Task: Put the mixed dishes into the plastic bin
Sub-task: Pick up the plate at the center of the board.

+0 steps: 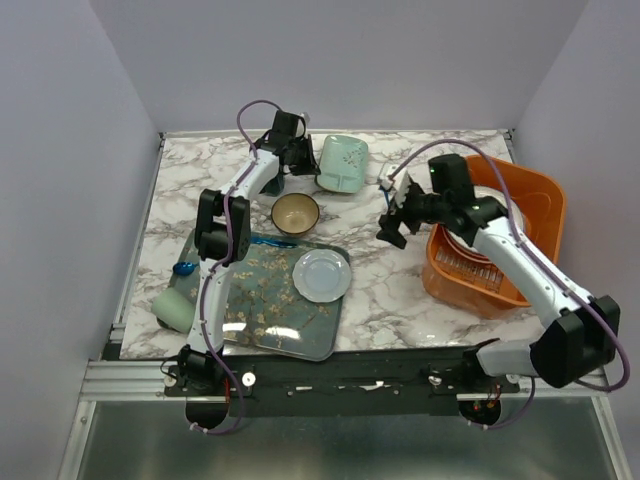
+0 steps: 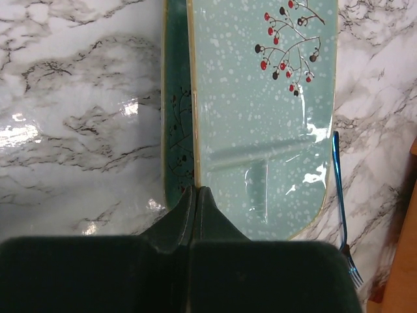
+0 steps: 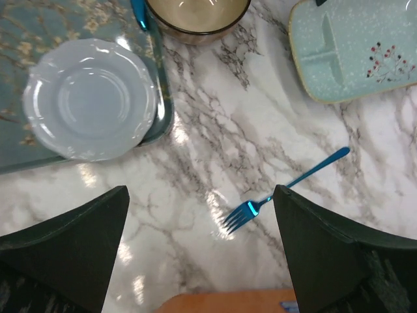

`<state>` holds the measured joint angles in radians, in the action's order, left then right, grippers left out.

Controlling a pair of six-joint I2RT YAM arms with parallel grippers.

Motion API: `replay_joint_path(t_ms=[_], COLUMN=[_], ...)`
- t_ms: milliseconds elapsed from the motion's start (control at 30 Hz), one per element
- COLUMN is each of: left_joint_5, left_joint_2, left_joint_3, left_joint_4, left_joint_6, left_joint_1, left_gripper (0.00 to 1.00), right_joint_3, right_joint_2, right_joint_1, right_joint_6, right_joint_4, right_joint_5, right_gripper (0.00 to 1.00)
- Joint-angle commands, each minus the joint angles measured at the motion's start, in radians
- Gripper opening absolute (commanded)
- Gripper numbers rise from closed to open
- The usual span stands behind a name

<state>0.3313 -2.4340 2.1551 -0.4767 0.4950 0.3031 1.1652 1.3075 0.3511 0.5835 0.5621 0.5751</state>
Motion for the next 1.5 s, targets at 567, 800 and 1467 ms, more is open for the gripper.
replay_joint_path(t_ms=[567, 800, 1467], left_joint_5=[0.152, 0.178, 0.222], left_joint_2=[0.144, 0.15, 0.188], left_joint_3=[-0.147, -0.159, -0.208], left_joint_4=[0.007, 0.01, 0.016], left_joint_6=[0.066, 0.079, 0.082], left_joint_1=[0.002, 0.002, -0.004], left_gripper=[0.0, 0.0, 0.0], right_joint_3=[0.269, 0.281, 0.366], right_joint_2=[0.628, 0.694, 0.845], right_joint_1=[0.27, 0.272, 0.272], right_joint_6=[0.315, 0.329, 0.397], right_joint_4=[-0.498, -0.496, -0.501], right_joint_5=[-0.564, -0.549, -0.62], right_gripper=[0.9, 0.89, 0.51])
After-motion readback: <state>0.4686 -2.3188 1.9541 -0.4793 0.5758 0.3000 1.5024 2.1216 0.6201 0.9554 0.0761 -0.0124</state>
